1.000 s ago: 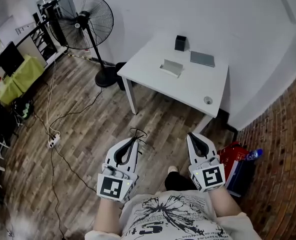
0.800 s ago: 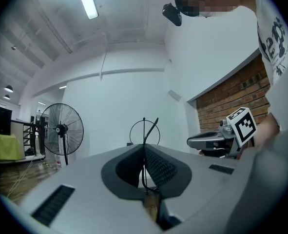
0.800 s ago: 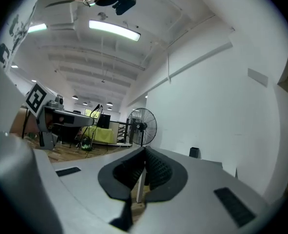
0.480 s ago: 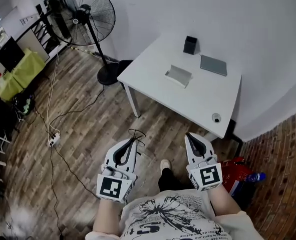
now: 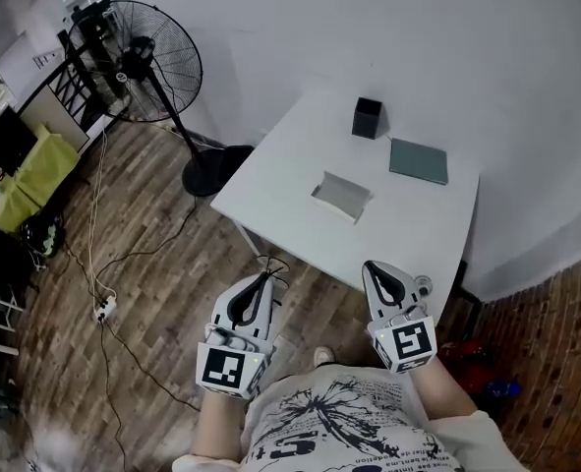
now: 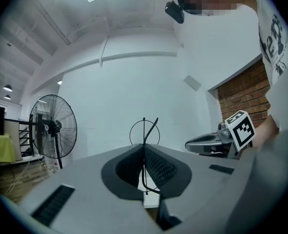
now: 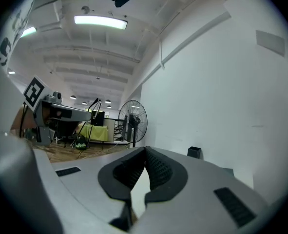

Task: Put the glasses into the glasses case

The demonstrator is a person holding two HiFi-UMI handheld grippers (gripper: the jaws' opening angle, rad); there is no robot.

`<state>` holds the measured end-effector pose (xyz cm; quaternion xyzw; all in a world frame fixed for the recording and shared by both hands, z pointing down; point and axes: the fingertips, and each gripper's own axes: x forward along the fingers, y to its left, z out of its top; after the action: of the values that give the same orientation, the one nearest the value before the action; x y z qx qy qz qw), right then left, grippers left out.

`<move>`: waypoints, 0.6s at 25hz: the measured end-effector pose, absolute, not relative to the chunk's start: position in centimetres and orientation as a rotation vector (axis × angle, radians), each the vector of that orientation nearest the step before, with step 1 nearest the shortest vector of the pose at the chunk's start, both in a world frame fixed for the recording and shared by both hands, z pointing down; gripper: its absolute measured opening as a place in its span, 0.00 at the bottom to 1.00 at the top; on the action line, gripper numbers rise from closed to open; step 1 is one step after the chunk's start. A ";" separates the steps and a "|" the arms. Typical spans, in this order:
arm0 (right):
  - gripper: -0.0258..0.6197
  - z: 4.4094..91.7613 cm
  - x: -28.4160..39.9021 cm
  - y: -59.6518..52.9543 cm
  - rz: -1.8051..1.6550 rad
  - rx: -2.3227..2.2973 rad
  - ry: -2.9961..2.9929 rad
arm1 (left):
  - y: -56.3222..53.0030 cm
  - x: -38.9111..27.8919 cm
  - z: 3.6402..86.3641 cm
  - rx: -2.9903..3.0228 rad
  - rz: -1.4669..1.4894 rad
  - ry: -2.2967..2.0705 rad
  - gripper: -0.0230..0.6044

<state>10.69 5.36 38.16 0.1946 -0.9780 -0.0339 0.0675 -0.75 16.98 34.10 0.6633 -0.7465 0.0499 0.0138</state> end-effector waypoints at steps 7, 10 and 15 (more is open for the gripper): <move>0.06 37.8 8.5 0.1 -0.136 0.647 -2.934 | 10.3 -3.8 34.6 2.117 0.095 -2.279 0.06; 0.06 38.2 7.4 -2.6 -0.101 0.708 -2.919 | 7.1 -5.3 35.7 2.168 0.190 -2.203 0.06; 0.06 39.1 5.4 -6.8 -0.097 0.850 -2.855 | 1.1 -8.1 36.0 2.272 0.177 -2.104 0.06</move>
<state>5.36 -6.75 39.06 0.2841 -0.9549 -0.0325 0.0804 -8.08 1.14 35.98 0.7323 -0.6783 0.0571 0.0200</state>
